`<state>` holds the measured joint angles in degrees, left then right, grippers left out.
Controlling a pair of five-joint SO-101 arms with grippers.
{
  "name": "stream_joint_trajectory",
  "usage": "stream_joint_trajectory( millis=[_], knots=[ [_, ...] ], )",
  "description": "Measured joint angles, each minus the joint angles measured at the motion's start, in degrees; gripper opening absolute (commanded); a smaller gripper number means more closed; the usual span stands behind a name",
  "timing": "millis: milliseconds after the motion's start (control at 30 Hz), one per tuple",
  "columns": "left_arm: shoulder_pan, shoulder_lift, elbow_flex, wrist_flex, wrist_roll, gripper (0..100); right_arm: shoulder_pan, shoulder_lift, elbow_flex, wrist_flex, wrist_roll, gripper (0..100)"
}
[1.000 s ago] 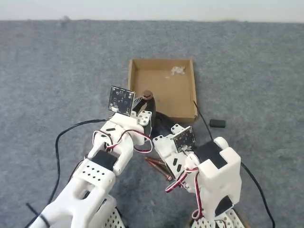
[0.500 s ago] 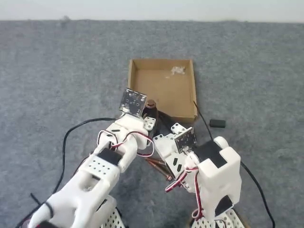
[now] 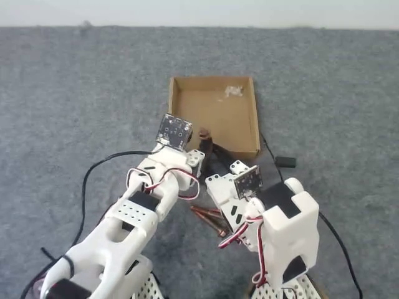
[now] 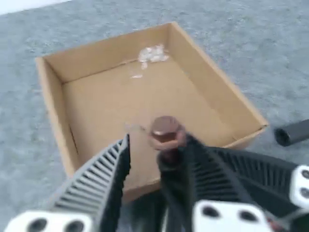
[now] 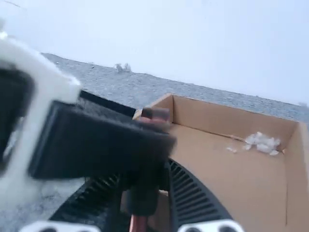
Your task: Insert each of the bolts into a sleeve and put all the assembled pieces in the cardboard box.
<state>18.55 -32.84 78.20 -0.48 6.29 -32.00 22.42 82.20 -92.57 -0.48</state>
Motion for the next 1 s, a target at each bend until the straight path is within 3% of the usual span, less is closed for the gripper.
stream_joint_trajectory(
  millis=[333, 633, 800, 1000],
  knots=[
    [-1.49, -0.70, 0.09, 0.62, -0.53, 24, 0.53, 0.09, 0.00, 0.00, 0.00, 0.6],
    [-2.55, -16.79, 0.26, 15.30, -0.70, 24, 0.62, 0.00, -0.09, 0.00, 0.00, 0.6],
    [-7.47, -25.93, 1.85, 16.70, 1.14, 24, 0.62, 0.00, -0.09, 0.00, 0.00, 0.6],
    [-13.71, -27.16, 2.46, 13.54, 3.69, 24, 0.62, 0.00, -0.09, 0.00, 0.00, 0.6]
  ],
)
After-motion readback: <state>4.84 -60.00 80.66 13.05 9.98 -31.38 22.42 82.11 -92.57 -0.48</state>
